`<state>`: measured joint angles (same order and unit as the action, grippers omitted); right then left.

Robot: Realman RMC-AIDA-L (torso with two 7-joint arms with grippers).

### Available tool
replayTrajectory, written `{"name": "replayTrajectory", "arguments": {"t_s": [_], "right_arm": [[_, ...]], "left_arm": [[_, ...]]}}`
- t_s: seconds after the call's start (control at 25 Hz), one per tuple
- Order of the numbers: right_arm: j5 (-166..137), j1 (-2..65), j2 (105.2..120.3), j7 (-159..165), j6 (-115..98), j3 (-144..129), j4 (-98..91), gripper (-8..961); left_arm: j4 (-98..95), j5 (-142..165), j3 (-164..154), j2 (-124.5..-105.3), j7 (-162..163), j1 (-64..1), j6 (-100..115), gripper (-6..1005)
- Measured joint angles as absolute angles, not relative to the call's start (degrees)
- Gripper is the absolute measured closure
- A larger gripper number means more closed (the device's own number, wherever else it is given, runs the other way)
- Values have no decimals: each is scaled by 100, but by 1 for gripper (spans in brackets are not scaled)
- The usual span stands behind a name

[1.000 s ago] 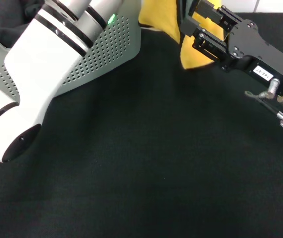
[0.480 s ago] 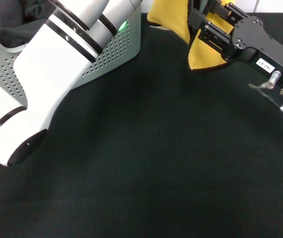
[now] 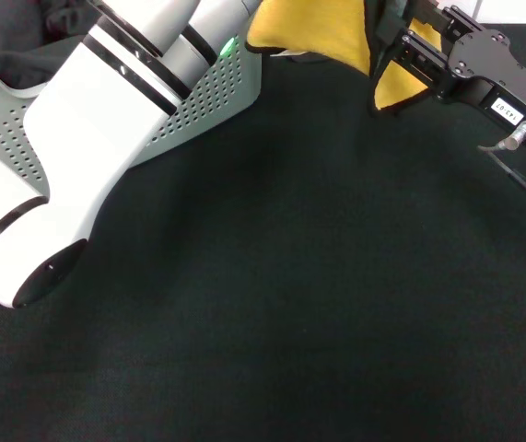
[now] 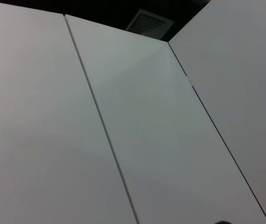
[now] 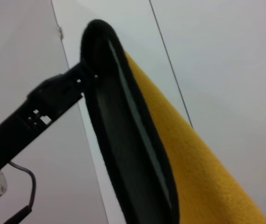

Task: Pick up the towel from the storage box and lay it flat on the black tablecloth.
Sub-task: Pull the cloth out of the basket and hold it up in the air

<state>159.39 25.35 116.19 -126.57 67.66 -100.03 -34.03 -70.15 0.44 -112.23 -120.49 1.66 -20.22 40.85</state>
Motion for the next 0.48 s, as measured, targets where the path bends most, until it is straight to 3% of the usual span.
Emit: {"name": "replayTrajectory", "arguments": {"t_s": [0.48], "right_arm": [[15933, 2476, 11619, -12503, 6286, -10008, -3330, 338]], "left_arm": [[-7014, 36, -11172, -12049, 158, -2021, 4123, 982]]}}
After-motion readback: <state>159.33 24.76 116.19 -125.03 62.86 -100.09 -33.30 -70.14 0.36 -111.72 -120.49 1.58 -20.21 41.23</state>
